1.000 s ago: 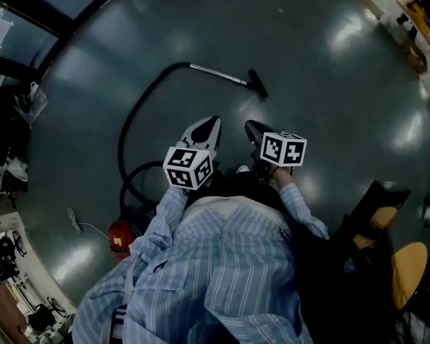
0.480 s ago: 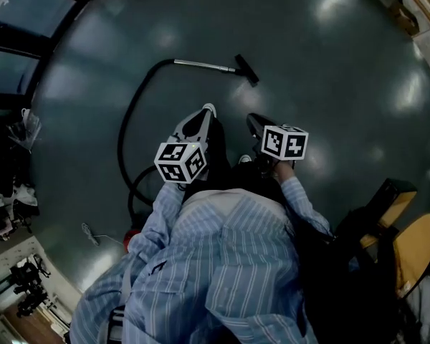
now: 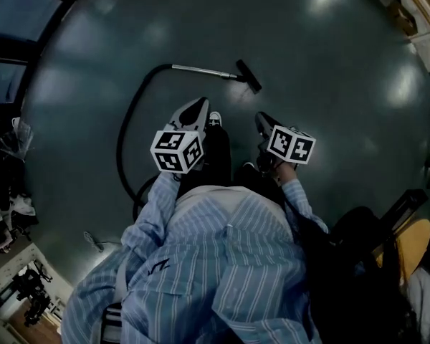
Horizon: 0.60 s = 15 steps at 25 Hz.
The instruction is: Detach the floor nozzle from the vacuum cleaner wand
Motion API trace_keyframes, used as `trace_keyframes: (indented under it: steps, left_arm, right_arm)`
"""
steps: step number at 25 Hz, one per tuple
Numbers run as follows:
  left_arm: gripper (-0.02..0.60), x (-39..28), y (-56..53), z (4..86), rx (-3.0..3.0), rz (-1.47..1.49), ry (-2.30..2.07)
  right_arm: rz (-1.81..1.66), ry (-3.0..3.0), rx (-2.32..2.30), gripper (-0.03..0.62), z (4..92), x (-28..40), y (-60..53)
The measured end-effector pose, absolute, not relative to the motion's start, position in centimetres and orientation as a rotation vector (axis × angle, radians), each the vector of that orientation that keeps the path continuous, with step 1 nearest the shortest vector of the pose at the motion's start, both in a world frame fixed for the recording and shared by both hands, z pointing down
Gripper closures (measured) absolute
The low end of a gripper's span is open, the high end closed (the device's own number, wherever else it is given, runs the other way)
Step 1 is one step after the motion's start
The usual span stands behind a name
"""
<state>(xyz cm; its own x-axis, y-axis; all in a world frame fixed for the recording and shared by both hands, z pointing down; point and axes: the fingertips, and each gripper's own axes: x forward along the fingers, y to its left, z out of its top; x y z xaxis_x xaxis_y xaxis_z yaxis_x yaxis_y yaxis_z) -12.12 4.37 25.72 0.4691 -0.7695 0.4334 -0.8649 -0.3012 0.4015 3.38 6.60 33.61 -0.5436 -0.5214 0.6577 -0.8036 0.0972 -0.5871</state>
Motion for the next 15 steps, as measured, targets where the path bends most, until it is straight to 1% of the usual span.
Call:
trace_keyframes:
  steps: [3, 5, 11, 15]
  left_arm:
    - [0.574, -15.8, 0.4, 26.6, 2.126, 0.226, -1.325]
    - [0.574, -17.1, -2.1, 27.4, 2.138, 0.247, -1.282]
    - [0.574, -17.3, -7.5, 29.6, 2.212, 0.268, -1.083]
    - [0.572, -16.9, -10.2, 32.1, 2.219, 0.294, -1.031]
  right_arm:
    - [1.45, -2.089, 1.329, 0.56, 33.7, -0.1, 3.2]
    - [1.46, -2.078, 1.352, 0.56, 34.1, -1.2, 1.1]
    - [1.478, -2.023, 1.434, 0.56, 34.8, -1.9, -2.7]
    - [1.478, -1.997, 1.453, 0.559, 36.3, -0.9, -4.2]
